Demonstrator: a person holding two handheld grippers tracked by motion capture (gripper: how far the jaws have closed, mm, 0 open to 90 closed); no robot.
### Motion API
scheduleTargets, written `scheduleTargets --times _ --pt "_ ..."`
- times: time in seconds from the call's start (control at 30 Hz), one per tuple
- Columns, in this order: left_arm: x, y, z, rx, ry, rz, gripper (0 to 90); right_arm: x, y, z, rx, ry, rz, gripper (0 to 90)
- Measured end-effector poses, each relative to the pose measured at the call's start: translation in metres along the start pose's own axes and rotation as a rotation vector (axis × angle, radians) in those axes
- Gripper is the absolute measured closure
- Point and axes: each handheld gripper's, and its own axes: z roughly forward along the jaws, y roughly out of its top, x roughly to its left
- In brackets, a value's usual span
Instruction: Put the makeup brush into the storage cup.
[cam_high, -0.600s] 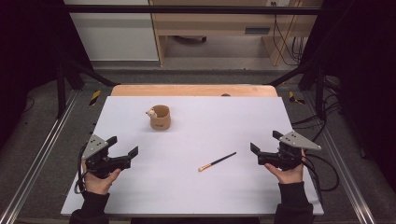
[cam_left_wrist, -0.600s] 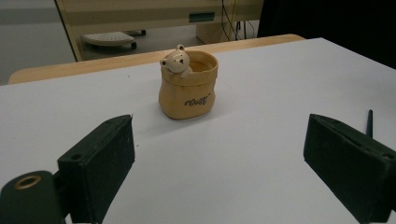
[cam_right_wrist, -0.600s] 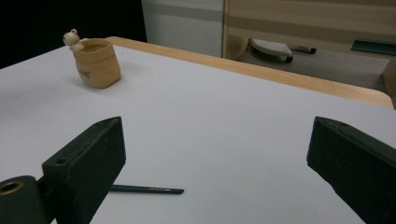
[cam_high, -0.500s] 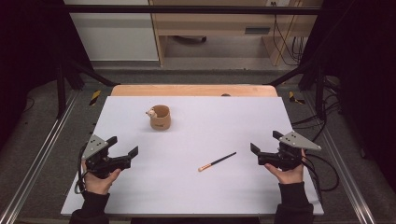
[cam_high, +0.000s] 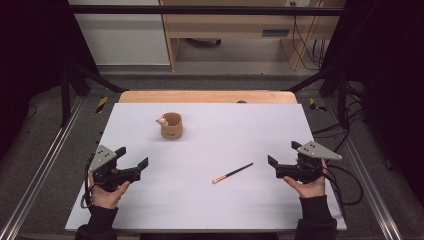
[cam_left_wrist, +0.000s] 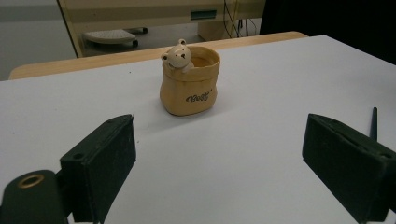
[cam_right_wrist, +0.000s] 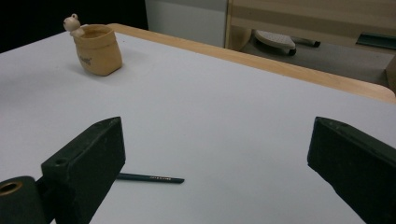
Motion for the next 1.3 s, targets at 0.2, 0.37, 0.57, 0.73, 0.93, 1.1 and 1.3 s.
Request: scheduleTargets --times 0.2,0.37,0.57,0.73,0.93,1.1,1.3 --pt "0.000 -0.001 0.001 0.009 0.004 0.005 9.5 0.003 0.002 0.002 0.025 0.015 -0.019 4.6" --pt "0.000 -0.002 0.002 0.012 0.005 0.006 9.5 0.006 0.003 0.004 0.032 0.027 -0.029 4.6" --pt "-0.001 -0.002 0.002 0.019 0.010 0.012 9.5 0.011 0.005 0.009 0.050 0.043 -0.050 4.8" --pt "-0.001 -0.002 0.003 0.024 0.009 0.016 9.7 0.015 0.006 0.012 0.059 0.053 -0.059 5.0" --pt "-0.002 -0.003 0.004 0.032 0.011 0.020 9.9 0.019 0.006 0.018 0.080 0.064 -0.074 5.1" --pt "-0.002 -0.004 0.005 0.037 0.014 0.021 9.9 0.023 0.007 0.022 0.100 0.079 -0.091 5.7" --pt "-0.001 -0.004 0.005 0.040 0.015 0.025 10.0 0.032 0.010 0.032 0.136 0.106 -0.130 6.1"
